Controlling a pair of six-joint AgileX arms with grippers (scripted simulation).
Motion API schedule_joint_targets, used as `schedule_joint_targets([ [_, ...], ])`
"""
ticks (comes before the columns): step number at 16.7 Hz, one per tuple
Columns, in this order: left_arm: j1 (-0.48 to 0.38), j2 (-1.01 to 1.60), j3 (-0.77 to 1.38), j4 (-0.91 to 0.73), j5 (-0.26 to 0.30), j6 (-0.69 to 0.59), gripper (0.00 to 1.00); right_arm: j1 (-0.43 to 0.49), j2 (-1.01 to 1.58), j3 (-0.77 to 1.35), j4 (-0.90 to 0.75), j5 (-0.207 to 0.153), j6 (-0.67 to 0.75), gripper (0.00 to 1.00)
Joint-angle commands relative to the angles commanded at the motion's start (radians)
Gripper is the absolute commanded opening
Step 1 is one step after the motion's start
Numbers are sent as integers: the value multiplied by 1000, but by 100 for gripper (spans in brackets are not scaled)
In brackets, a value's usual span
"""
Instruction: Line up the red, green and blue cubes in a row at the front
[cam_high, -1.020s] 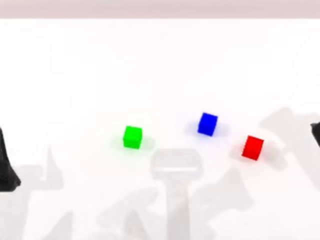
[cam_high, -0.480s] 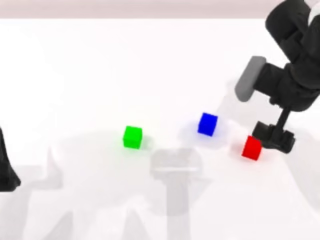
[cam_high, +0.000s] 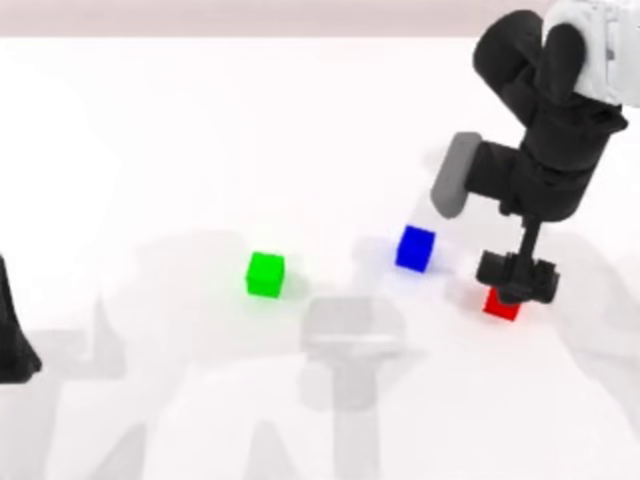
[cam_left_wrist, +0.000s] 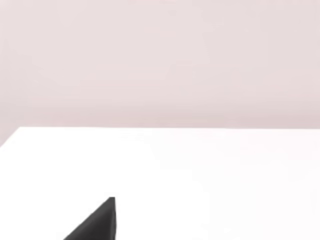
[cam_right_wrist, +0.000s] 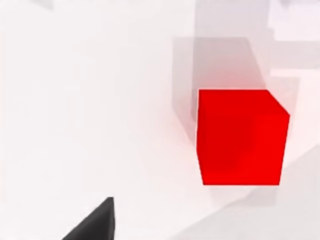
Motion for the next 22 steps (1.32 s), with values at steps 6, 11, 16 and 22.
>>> schedule_joint_targets([
  [6,0,0,0,0,0,0,100,-1,27,-51,76,0,0,100],
  [11,0,0,0,0,0,0,100,1,113,-167,286,1,4,100],
  [16,0,0,0,0,0,0,100,2,130,-187,317,1,4,100],
  [22,0,0,0,0,0,0,100,2,130,-187,317,1,4,55],
])
